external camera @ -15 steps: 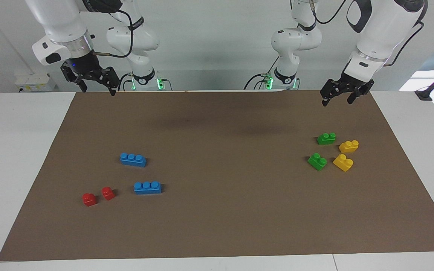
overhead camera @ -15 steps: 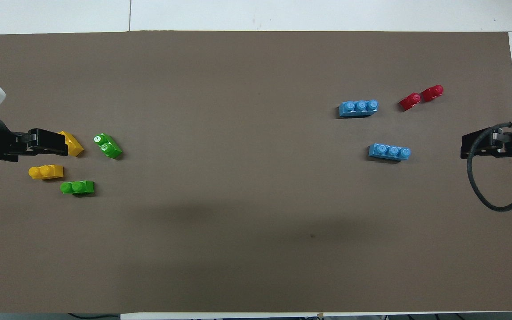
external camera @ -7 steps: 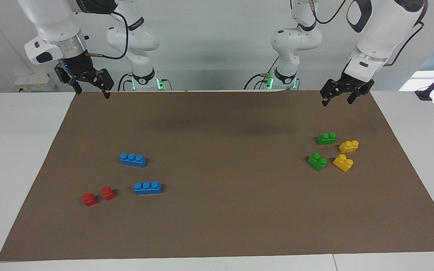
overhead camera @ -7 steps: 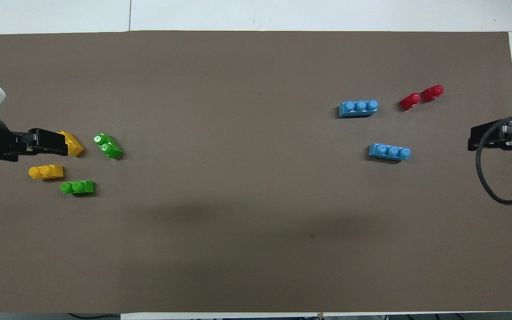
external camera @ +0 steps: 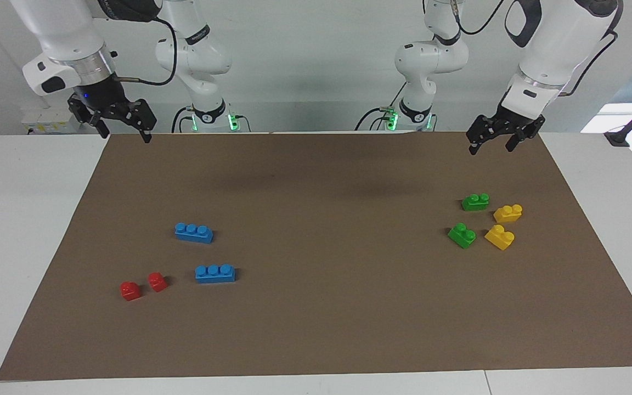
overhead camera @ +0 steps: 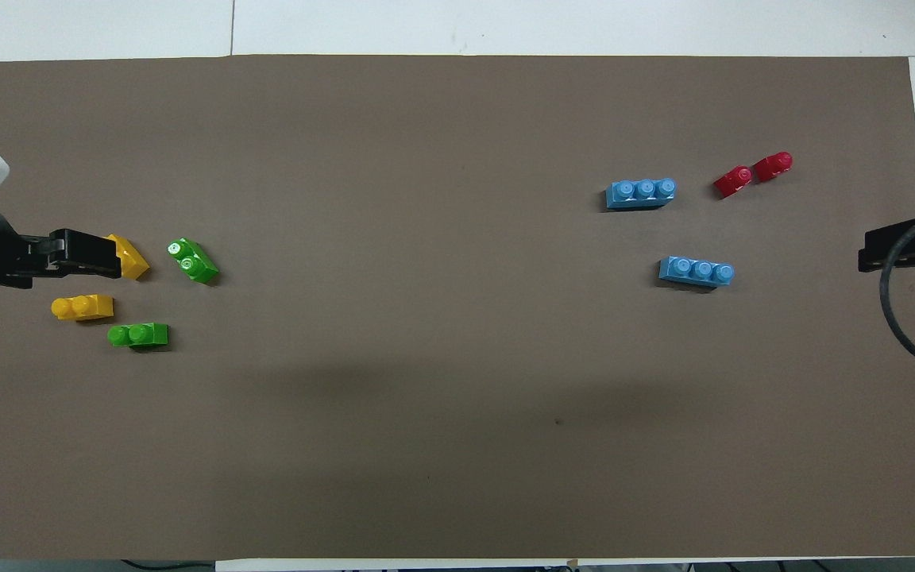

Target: Remove green block with left arm and hold with right

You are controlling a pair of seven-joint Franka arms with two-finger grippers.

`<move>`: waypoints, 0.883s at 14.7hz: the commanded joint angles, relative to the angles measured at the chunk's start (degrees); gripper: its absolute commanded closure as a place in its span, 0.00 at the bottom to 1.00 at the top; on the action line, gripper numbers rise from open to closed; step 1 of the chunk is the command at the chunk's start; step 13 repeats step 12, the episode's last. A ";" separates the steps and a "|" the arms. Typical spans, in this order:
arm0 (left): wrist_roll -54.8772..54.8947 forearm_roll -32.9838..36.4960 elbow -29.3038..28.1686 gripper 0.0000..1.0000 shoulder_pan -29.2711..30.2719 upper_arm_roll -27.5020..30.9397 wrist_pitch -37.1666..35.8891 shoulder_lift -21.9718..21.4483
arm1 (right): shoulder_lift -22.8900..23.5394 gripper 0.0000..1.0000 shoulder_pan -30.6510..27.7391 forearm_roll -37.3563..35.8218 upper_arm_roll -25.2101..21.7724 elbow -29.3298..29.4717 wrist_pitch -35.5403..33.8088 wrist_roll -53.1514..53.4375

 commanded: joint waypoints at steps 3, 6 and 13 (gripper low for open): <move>0.90 -0.61 -0.49 0.00 -0.04 0.32 0.40 -1.04 | 0.12 0.00 -1.01 -0.05 0.27 0.38 -0.22 -1.39; 0.90 -0.61 -0.49 0.00 -0.04 0.32 0.40 -1.04 | 0.12 0.00 -1.36 -0.05 0.27 0.29 -0.22 -1.30; 0.90 -0.61 -0.40 0.00 -0.04 0.32 0.40 -1.04 | 0.12 0.00 -1.36 -0.05 0.27 0.29 -0.22 -1.22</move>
